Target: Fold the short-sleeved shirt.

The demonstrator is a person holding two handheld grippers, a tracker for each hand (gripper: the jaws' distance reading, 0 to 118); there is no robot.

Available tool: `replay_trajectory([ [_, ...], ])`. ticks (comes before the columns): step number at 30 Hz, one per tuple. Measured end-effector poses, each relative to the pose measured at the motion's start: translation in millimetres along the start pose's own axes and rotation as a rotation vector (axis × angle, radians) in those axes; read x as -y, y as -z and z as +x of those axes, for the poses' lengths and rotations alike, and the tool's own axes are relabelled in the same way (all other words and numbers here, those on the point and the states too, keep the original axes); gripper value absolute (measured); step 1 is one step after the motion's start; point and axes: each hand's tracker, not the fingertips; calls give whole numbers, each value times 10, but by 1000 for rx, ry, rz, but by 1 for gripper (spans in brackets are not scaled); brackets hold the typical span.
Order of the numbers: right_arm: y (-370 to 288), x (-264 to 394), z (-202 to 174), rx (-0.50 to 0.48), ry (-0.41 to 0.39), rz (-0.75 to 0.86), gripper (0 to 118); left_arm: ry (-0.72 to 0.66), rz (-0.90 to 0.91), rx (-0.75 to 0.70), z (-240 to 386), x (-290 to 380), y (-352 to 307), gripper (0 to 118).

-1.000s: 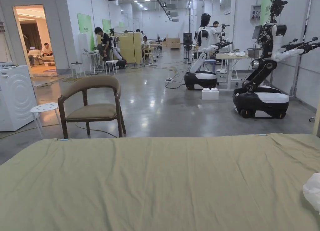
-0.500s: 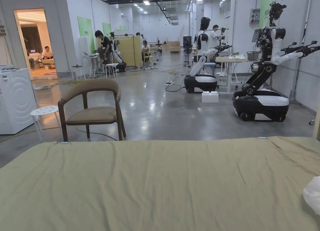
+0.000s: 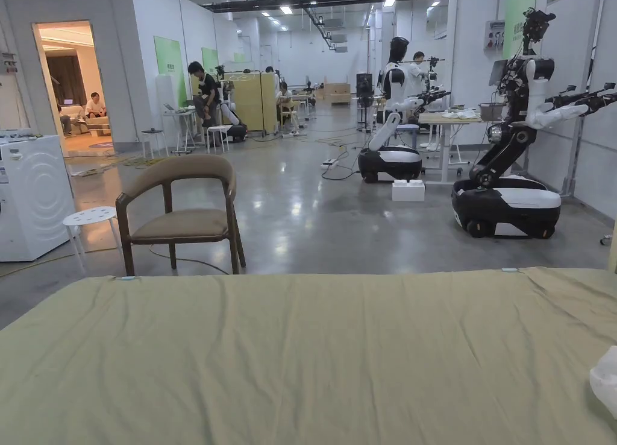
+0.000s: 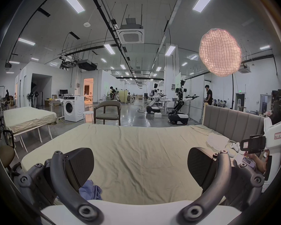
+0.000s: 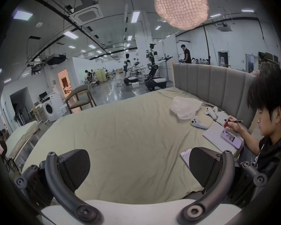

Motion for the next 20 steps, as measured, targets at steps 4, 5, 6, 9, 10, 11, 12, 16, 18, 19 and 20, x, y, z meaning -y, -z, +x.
replay_trajectory([
  [4, -19, 14, -53, 15, -79, 31, 118, 11, 5, 4, -2, -7, -30, 115],
  [5, -19, 20, -53, 13, -81, 28, 118, 11, 7, 3, -4, -10, -32, 115],
  [6, -15, 13, -51, 1, -88, 23, 118, 9, 9, 2, -6, -13, -34, 115],
  [9, -4, -13, -1, -85, -30, -34, 118, 0, 9, 4, -6, -17, -34, 115],
  [10, -5, -11, 14, -101, -10, -40, 118, -1, 8, 5, -4, -17, -34, 115],
  [11, -5, -14, 26, -107, -10, -38, 118, 0, 7, 6, 1, -17, -31, 115],
  [12, -5, -15, 28, -103, -8, -39, 118, 2, 6, 6, 6, -16, -32, 115],
  [16, -8, -40, 37, -72, -7, -34, 118, 13, 6, 22, 19, -15, -41, 115],
  [18, 0, -66, 37, -58, -7, -46, 118, 21, 15, 36, 32, -12, -52, 115],
  [19, -3, -64, 42, -62, -8, -49, 118, 22, 17, 39, 38, -7, -49, 115],
  [20, -10, -57, 43, -65, -4, -46, 118, 20, 17, 43, 43, -7, -48, 115],
])
